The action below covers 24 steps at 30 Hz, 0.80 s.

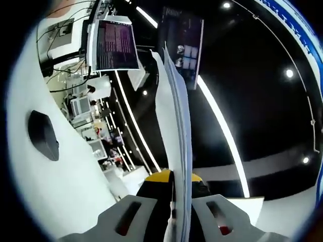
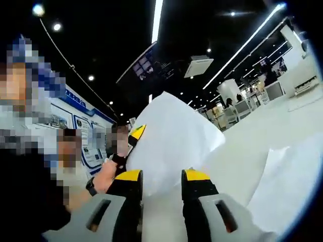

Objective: Organize the stack of printing papers by aligning and flattening the scattered papers on the table

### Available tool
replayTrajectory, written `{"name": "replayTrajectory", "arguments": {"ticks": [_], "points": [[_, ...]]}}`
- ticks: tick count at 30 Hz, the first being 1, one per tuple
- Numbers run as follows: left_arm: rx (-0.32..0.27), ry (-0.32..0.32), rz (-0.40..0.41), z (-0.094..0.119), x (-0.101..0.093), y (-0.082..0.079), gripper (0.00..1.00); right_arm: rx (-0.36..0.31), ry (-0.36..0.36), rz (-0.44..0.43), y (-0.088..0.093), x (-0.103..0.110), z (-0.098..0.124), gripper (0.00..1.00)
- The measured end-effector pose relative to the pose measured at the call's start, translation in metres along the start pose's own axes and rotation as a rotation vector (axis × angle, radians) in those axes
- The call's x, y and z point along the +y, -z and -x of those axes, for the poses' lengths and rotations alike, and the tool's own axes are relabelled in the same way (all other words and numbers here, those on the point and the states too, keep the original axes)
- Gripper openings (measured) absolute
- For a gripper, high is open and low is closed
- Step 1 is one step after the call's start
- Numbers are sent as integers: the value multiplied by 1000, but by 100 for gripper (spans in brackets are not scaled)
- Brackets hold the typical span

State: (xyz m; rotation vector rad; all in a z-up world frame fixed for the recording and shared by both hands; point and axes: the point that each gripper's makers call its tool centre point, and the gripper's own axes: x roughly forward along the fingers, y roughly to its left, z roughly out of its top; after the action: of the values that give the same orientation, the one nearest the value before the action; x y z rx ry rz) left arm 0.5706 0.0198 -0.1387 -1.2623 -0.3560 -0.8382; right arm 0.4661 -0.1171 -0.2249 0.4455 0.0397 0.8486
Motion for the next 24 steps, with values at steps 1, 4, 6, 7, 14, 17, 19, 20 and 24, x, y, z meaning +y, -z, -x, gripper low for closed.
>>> {"name": "replayTrajectory", "arguments": {"ticks": [1, 4, 6, 7, 14, 17, 19, 20, 24], "points": [[2, 1, 0, 0, 0, 0, 6, -8, 1, -7, -1, -1, 1, 28], [2, 4, -6, -2, -2, -1, 6, -20, 21, -21, -3, -4, 1, 28], [9, 10, -19, -3, -4, 0, 6, -16, 58, -17, -2, -10, 1, 29], [13, 14, -25, -3, -5, 0, 6, -15, 64, -13, -2, -10, 1, 30], [29, 24, -30, -4, -8, -3, 6, -12, 76, -11, -1, -12, 0, 30], [33, 34, -38, -5, -12, -6, 6, -2, 78, -11, 1, -12, -1, 30], [39, 41, -52, -6, -14, -7, 6, 4, 78, -8, 1, -13, -1, 30], [41, 43, -57, -6, -15, -7, 6, 4, 77, -10, 1, -13, -1, 30], [39, 56, -67, -5, -15, -8, 6, -5, 73, -22, -1, -14, 0, 30]]}}
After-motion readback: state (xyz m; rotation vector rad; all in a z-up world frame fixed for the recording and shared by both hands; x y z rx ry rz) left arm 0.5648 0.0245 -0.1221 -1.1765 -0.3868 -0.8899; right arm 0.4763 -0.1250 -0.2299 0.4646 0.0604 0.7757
